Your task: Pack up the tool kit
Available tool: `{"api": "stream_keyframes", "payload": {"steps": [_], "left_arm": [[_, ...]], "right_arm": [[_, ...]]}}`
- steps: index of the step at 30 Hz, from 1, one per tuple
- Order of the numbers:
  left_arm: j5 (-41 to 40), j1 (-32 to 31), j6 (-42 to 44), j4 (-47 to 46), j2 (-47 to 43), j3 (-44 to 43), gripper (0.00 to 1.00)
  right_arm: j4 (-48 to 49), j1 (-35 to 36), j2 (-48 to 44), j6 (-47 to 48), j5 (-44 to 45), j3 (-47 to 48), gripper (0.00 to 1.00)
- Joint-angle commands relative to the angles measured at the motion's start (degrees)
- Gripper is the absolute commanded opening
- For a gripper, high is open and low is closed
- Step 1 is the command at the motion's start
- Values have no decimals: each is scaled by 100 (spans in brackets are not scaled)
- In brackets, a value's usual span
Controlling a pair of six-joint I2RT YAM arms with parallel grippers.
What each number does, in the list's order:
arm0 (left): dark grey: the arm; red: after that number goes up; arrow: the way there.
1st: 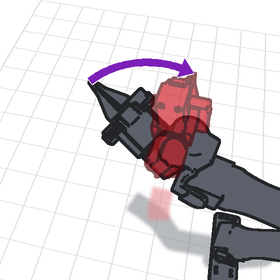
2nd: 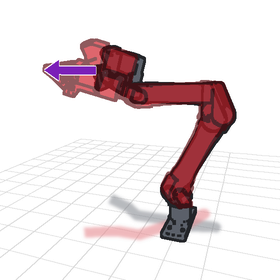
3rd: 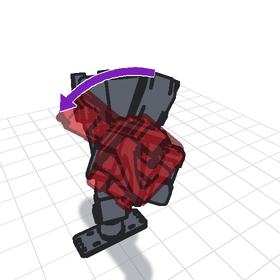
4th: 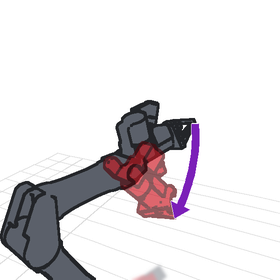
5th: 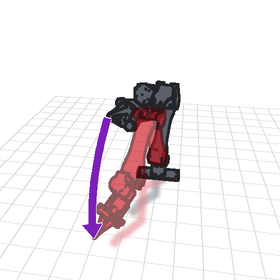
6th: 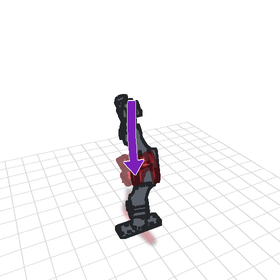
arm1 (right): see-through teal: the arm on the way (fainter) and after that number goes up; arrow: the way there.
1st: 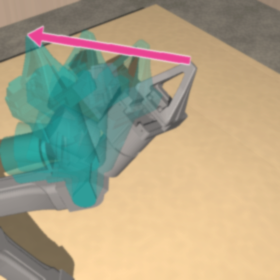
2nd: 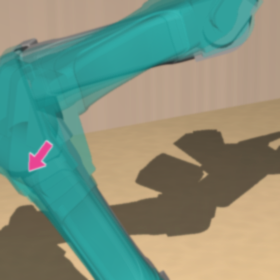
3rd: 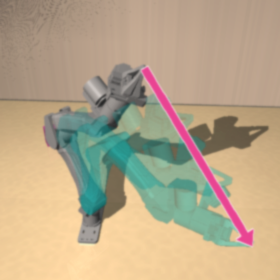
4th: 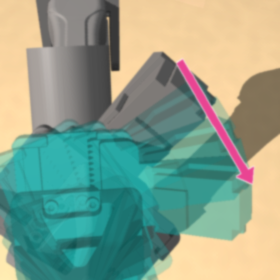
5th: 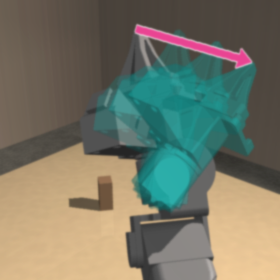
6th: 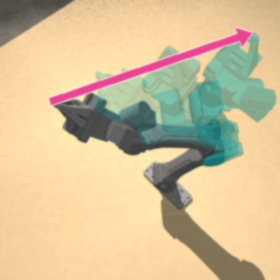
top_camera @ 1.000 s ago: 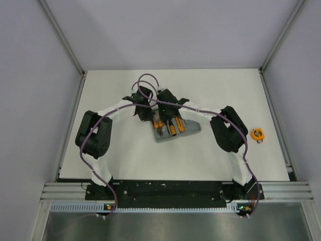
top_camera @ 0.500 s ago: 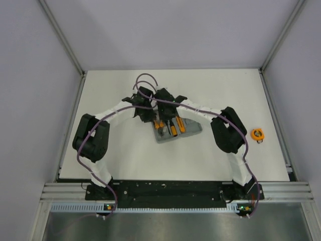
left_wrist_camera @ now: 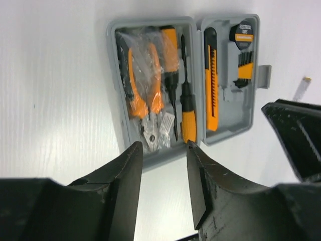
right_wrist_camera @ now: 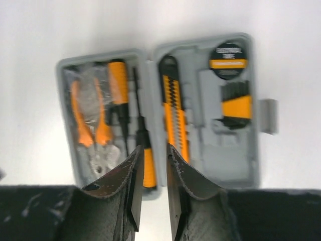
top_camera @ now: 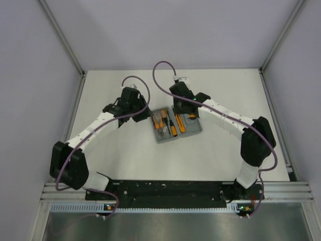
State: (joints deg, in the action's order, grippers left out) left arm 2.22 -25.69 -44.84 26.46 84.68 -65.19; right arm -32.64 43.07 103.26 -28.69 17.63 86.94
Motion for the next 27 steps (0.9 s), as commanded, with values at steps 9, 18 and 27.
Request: {"api": "stream_keyframes", "payload": {"steps": [9,18,27], "left_arm": [[578,670,731,-817,-2035,841,51],[1070,1154,968,-1494,-2193,1272,98],[1184,1251,1170,-1477,-1991,1342,97]], "right_arm": [[-5,-1220,-2484,232,1261,-2012,57],[12,-3110,-3628,259,444,-3357,87],[293,-4281,-2796,170,-637,-3553,67]]}}
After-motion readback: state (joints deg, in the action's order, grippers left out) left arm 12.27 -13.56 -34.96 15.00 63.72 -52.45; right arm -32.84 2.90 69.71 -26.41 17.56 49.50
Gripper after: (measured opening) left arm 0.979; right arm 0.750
